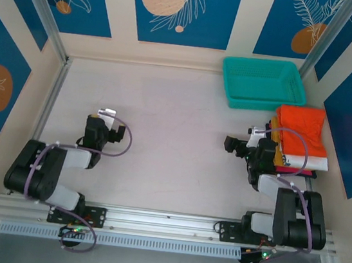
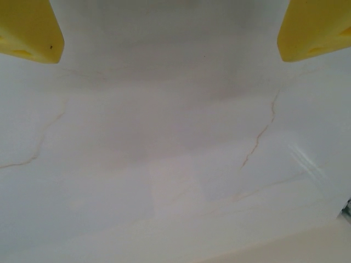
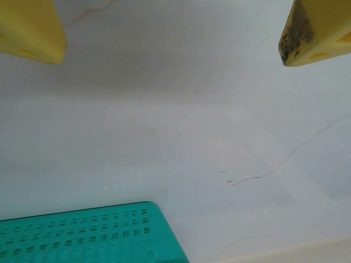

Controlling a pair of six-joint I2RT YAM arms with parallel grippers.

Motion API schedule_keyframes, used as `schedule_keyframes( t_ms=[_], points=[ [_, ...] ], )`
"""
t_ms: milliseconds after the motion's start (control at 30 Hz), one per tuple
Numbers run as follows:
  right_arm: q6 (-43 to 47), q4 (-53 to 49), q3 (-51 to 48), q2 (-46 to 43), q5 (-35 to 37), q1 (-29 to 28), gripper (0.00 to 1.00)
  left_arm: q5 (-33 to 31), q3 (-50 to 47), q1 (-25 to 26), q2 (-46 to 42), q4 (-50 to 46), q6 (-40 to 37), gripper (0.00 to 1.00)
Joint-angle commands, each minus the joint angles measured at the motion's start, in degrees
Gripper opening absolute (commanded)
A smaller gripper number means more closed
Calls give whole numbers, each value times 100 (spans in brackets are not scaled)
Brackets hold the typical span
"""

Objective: Fold and stack the t-shirts

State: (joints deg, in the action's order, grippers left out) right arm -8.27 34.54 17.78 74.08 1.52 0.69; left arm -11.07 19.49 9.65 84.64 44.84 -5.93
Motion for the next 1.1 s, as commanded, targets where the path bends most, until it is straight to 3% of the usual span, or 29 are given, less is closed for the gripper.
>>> schedule_keyframes(
  t_ms=[0, 167, 400, 1067],
  points=[
    [269, 846, 317, 339, -45, -11, 99, 515, -32, -422, 523, 1418, 219, 100],
    [185, 1500, 497, 1366, -307, 145, 99, 749, 232, -587, 444, 719, 376, 100],
    [246, 1104, 632, 1320, -143, 72, 99, 698, 218, -569, 453, 789, 347, 100],
    [248, 1165, 612, 1311, -130, 63, 99, 712, 222, -570, 457, 796, 339, 100]
  ],
)
